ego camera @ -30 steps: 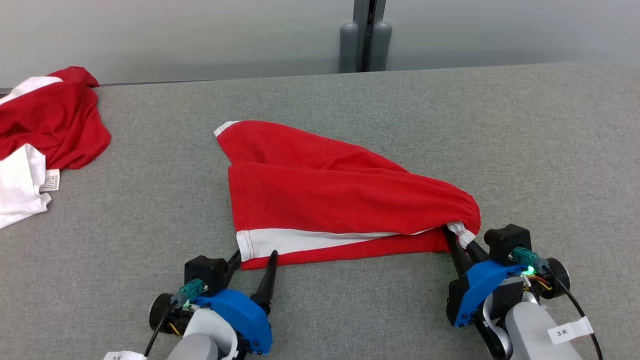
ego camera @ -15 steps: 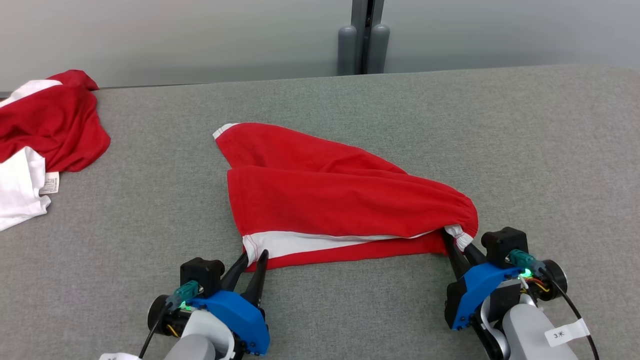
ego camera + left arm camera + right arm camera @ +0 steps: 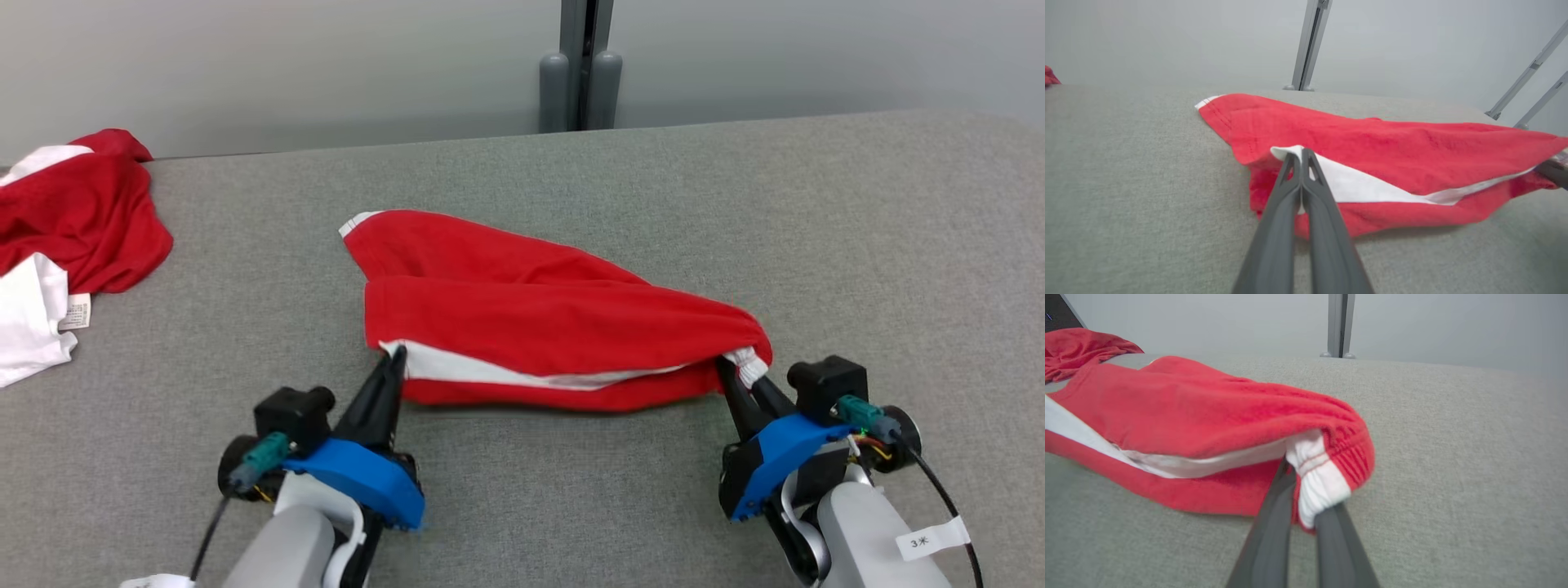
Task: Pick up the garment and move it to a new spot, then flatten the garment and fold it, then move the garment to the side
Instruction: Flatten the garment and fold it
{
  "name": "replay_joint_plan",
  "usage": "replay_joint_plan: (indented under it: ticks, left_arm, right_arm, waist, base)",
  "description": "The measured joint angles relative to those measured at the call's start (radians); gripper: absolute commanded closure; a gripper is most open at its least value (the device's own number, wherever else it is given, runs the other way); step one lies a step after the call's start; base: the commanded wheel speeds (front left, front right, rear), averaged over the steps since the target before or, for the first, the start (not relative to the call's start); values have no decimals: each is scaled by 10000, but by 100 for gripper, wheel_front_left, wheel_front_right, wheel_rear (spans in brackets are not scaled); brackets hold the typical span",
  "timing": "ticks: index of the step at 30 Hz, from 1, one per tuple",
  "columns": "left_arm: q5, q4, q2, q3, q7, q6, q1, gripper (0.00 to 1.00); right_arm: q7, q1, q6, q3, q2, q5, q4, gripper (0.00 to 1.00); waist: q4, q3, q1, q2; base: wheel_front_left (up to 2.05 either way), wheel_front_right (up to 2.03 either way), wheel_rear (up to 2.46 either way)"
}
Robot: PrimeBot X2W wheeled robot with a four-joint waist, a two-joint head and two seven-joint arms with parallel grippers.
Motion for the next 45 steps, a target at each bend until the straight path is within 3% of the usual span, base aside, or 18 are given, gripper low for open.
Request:
replay_joint_plan:
  ticks: [6, 14, 21, 26, 33, 39, 45]
  left_arm:
    - [-247, -1983, 374, 786, -197, 10, 221, 100]
    - [-263, -6017, 1108, 1705, -161, 280, 705, 100]
    - [-318, -9396, 1987, 2491, 865, 683, 376, 100]
    - [-616, -10527, 2270, 2782, 1732, 865, -240, 100]
    - [-988, -9680, 2393, 2846, 2079, 688, -1626, 100]
    - [-754, -7823, 2464, 2631, 1603, 332, -4105, 100]
    - [-514, -5655, 2336, 2533, 807, 199, -6659, 100]
  right_arm:
    - [297, 17, 0, 435, -351, 982, -1787, 100]
    - [1747, 417, 0, 537, -1143, 2046, -5760, 100]
    - [3335, 606, 0, 186, -1615, 2476, -9112, 100]
    - [4159, 538, 0, -125, -1582, 2652, -10305, 100]
    - [4491, -696, 0, 303, -1655, 2692, -9336, 100]
    - [3850, -3710, 0, 917, -1613, 2426, -7043, 100]
    - [2512, -6845, 0, 897, -1012, 1421, -4274, 100]
  waist:
    - [93, -369, 0, 0]
    - [128, -1048, -2, 0]
    - [6, -1290, -3, 0]
    - [-64, -1053, -3, 0]
    - [-203, -92, -1, 0]
    - [-309, 1048, 1, 0]
    - [-324, 2115, 2, 0]
  base:
    - [0, 0, 0]
    - [0, 0, 0]
    - [0, 0, 0]
    - [0, 0, 0]
    - [0, 0, 0]
    - [0, 0, 0]
    - [0, 0, 0]
